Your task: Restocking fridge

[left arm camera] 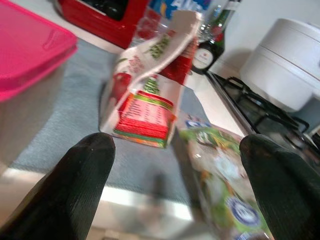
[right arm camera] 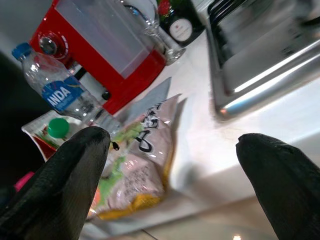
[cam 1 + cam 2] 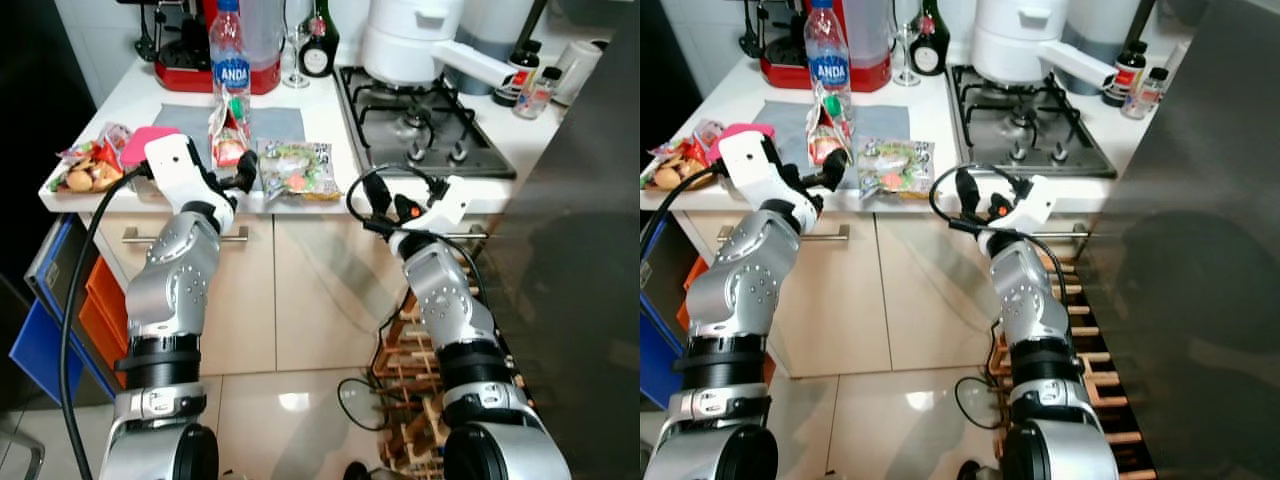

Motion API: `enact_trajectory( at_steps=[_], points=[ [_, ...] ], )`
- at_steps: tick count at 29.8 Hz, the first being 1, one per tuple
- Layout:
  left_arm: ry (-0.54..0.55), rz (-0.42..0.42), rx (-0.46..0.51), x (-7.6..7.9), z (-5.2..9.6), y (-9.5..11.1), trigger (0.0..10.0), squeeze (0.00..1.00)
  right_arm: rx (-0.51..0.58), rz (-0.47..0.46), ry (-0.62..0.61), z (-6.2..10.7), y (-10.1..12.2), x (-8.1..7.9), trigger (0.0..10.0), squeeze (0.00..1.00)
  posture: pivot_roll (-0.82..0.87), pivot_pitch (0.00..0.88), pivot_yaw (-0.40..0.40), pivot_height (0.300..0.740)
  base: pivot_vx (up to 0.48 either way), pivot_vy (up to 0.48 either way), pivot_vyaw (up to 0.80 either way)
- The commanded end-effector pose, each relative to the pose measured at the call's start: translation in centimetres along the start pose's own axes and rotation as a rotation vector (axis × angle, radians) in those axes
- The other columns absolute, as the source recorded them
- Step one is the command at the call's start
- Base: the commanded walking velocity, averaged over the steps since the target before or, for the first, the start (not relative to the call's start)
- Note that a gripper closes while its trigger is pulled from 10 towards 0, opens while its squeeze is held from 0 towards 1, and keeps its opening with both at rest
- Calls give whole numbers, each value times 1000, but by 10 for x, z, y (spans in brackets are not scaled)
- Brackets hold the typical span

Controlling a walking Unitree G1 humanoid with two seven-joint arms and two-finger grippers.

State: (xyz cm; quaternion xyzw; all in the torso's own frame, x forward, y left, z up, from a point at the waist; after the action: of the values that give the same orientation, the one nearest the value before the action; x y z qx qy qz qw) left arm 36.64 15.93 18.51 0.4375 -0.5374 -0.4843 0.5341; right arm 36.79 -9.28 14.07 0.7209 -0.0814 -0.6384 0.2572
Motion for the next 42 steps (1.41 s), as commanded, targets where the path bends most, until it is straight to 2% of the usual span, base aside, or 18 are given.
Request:
enact_trajectory(
  at_steps=[1, 4, 5, 7, 9, 16, 18, 19, 20, 24, 26, 27, 29, 38, 42],
  points=[
    [-37, 29, -20, 6, -5, 1, 10000, 0, -8, -50, 22, -4, -3, -10, 10000, 0, 13, 0, -24, 740, 0, 0, 0],
    [-59, 36, -28, 10, -8, 0, 10000, 0, -26, -81, 23, -6, -8, -11, 10000, 0, 14, 0, -24, 740, 0, 0, 0],
    [-66, 37, -28, 11, -9, 0, 10000, 0, -34, -103, 20, -7, -10, -12, 10000, 0, 14, 0, -24, 740, 0, 0, 0],
    [-133, 91, -31, 19, -9, 1, 10000, 0, -51, -164, 11, -8, -15, -13, 10000, 0, 9, 0, -26, 740, 0, 0, 0],
    [-142, 86, -36, 21, -11, 2, 10000, 0, -66, -212, 2, -10, -18, -14, 10000, 0, 12, 0, -30, 740, 0, 0, 0],
    [-137, 82, -32, 23, -12, 3, 10000, 0, -96, -265, -10, -12, -22, -18, 10000, 0, 14, 0, -36, 740, 0, 0, 0],
    [-137, 74, -32, 22, -12, 3, 10000, 0, -105, -252, 0, -13, -22, -21, 10000, 0, 17, 0, -38, 740, 0, 0, 0],
    [-135, 41, -28, 20, -11, 4, 10000, 0, -103, -200, 13, -12, -20, -23, 10000, 0, 17, 0, -40, 740, 0, 0, 0],
    [-135, 41, -28, 20, -11, 4, 10000, 0, -103, -200, 13, -12, -20, -23, 10000, 0, 17, 0, -40, 740, 0, 0, 0],
    [-136, -55, -22, 19, -12, 3, 10000, 0, -53, -8, 6, -10, -10, -21, 10000, 0, 18, 0, -44, 740, 0, 0, 0],
    [-154, -174, 15, 22, -13, 10, 10000, 0, 14, 226, 20, -8, 1, -23, 10000, 0, 16, 0, -48, 740, 0, 0, 0],
    [-163, -246, 38, 25, -14, 15, 10000, 0, 47, 311, 29, -6, 6, -24, 10000, 0, 16, 0, -48, 740, 0, 0, 0],
    [-187, -278, 58, 31, -15, 21, 10000, 0, 97, 409, 30, -1, 15, -23, 10000, 0, 4, 0, -57, 740, 0, 0, 0],
    [-235, -206, 34, 48, -20, 16, 10000, 0, 102, 459, 15, 8, 13, -16, 10000, 0, -24, 0, -74, 740, 0, 0, 0],
    [-313, -118, 9, 64, -19, 15, 10000, 0, 110, 471, 24, 9, 14, -19, 10000, 0, -28, 0, -86, 740, 0, 0, 0]
  ],
)
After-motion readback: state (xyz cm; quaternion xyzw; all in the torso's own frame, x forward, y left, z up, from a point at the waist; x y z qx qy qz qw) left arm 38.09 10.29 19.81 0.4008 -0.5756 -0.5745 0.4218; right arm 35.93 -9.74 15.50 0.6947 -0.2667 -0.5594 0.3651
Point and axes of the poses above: a point about 5 cm out from each wrist's last joint towards the gripper, its own z axis pointing back from the gripper into the wrist, its own y axis along the axis of the wrist's last joint, x = y × z, the point moved 1 cm from there along -z, pointing out of the wrist towards the gripper, and after that the axes turned 14 degrees about -z, right-handed, at the moved point
